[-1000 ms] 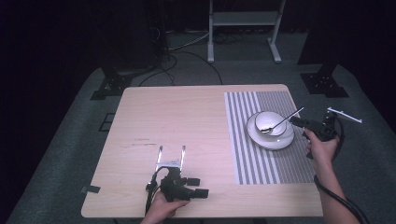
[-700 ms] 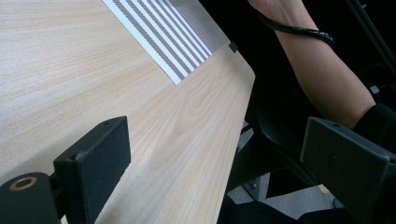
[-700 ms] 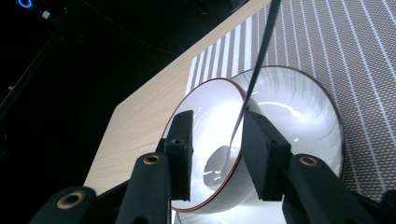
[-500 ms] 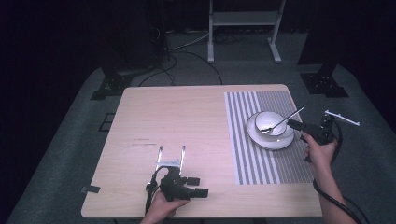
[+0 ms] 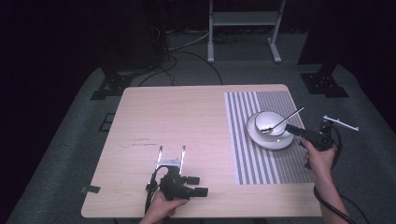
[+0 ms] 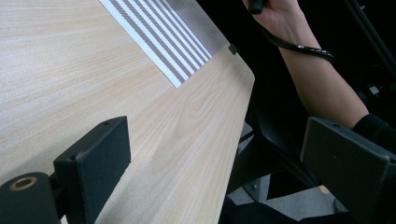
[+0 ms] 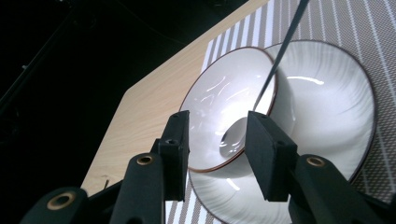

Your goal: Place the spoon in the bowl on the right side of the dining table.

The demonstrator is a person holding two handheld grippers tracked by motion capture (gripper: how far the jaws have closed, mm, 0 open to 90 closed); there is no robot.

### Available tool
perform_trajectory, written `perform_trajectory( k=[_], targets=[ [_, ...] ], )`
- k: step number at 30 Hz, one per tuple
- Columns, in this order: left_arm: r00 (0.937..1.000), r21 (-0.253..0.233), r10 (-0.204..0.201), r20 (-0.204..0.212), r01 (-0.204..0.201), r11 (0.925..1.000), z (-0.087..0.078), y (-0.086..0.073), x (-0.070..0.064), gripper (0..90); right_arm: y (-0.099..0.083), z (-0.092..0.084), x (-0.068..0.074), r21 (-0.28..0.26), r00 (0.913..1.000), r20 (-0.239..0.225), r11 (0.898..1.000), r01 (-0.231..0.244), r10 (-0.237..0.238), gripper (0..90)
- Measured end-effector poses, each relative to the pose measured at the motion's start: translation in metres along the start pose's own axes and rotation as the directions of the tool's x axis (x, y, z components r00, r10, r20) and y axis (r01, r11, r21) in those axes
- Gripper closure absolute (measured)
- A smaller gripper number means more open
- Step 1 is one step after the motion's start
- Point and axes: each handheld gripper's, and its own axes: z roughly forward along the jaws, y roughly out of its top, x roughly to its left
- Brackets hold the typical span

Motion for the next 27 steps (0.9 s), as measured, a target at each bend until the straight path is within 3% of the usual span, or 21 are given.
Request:
perform_trajectory(
  k=[27],
  targets=[
    [1.0000,-0.007,0.007,0.001,-0.007,0.9999,-0.004,0.000,-0.001,6.9,-0.030,-0.006,0.018,0.035,0.9975,-0.050,0.998,0.053,-0.051,58.3]
  ],
)
